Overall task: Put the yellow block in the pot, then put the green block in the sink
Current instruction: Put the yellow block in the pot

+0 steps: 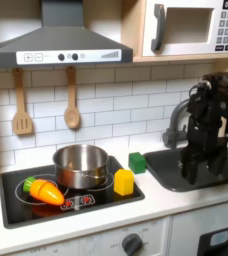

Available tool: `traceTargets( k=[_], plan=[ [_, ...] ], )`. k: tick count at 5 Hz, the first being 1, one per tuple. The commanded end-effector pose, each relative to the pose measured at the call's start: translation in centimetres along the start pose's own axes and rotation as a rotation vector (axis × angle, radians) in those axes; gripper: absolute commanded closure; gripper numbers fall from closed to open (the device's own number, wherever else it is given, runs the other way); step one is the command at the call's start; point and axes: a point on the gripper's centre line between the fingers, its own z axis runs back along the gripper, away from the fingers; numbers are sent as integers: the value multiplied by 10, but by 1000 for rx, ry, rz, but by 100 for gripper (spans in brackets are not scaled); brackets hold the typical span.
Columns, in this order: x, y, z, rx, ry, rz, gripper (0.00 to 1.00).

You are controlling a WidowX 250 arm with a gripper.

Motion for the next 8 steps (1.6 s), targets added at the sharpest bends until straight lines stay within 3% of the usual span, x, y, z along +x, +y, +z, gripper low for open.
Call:
traceTargets(
  k=[1, 3, 5, 6, 8],
  plan=[
    [25, 9, -11, 26, 6, 14, 0],
    [37, 46, -24, 88, 37, 63, 0],
    [56, 60, -33, 75, 45, 83, 0],
    [64, 69, -42, 91, 53, 89, 0],
    [85, 68, -65, 79, 86, 83, 0]
  ],
)
